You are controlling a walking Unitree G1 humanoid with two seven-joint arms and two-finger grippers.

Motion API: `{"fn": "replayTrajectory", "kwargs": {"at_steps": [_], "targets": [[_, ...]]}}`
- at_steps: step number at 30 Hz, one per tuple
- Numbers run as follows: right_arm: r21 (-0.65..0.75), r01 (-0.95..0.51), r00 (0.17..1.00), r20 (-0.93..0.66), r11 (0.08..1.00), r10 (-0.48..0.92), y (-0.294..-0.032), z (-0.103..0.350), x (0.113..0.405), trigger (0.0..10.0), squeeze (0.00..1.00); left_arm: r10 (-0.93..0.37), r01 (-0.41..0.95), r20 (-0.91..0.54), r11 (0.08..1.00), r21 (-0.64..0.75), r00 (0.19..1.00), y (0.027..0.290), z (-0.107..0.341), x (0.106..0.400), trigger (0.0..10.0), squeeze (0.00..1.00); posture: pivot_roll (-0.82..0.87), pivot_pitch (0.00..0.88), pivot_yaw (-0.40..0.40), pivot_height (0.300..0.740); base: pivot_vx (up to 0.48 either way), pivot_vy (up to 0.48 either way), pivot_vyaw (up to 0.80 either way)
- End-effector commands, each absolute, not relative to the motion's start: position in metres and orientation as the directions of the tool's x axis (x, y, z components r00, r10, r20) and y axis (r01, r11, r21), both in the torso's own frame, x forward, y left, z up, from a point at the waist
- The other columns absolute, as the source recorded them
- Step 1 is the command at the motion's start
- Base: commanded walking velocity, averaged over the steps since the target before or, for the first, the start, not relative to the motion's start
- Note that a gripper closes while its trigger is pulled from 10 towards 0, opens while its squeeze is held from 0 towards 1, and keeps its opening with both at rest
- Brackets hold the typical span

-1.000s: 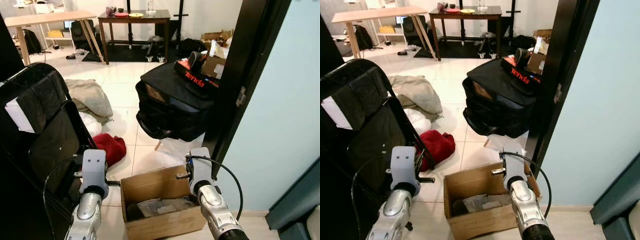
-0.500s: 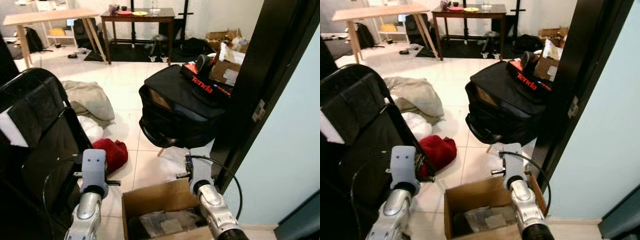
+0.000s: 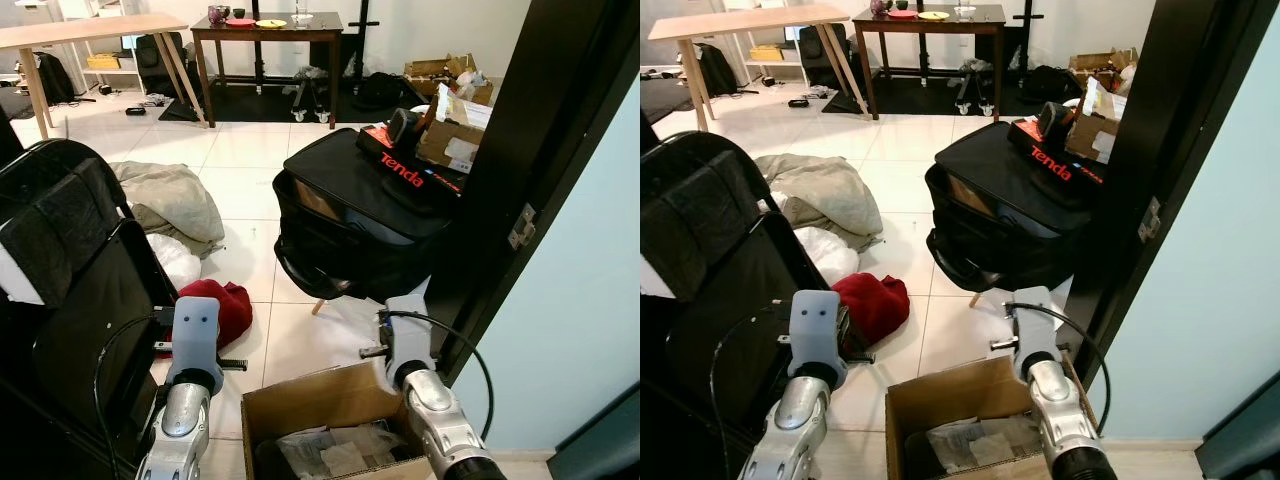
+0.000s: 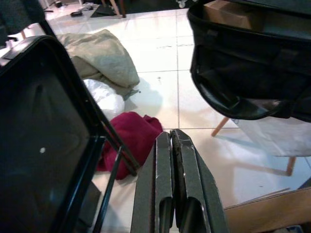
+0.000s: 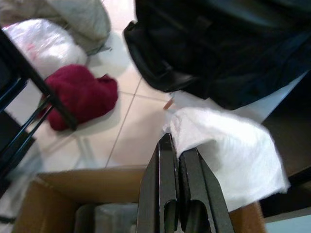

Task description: Clean up the room

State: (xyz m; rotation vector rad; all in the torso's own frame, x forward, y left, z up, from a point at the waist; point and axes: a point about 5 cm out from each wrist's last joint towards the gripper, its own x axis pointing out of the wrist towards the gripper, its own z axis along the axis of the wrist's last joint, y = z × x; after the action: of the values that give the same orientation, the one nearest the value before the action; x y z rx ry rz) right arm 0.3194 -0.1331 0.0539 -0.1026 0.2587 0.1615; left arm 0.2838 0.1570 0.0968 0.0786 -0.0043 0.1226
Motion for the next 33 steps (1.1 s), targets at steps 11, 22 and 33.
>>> {"fn": "replayTrajectory", "kwargs": {"at_steps": [11,22,33], "targets": [[-0.226,-0.38,0.858,-0.449,0.897,0.25,-0.123,0.041,0.325,10.0,0.0,0.048,-0.039,-0.05,0.987,0.153,0.998,0.155,0.085,0.285,10.0,0.0,-0.03,0.118,-0.004,0.74,0.0,-0.148,0.0],[-0.32,-0.626,0.721,-0.586,0.711,0.37,-0.115,0.043,0.336,10.0,0.0,-0.313,0.388,-0.231,0.781,0.489,0.921,0.161,0.065,0.272,10.0,0.0,-0.01,0.236,-0.055,0.74,0.0,0.0,0.0],[-0.374,-0.744,0.634,-0.656,0.553,0.409,-0.114,0.045,0.338,10.0,0.0,-0.493,0.549,-0.26,0.642,0.535,0.83,0.159,0.066,0.257,10.0,0.0,0.0,0.326,-0.08,0.74,0.0,0.0,0.0]]}}
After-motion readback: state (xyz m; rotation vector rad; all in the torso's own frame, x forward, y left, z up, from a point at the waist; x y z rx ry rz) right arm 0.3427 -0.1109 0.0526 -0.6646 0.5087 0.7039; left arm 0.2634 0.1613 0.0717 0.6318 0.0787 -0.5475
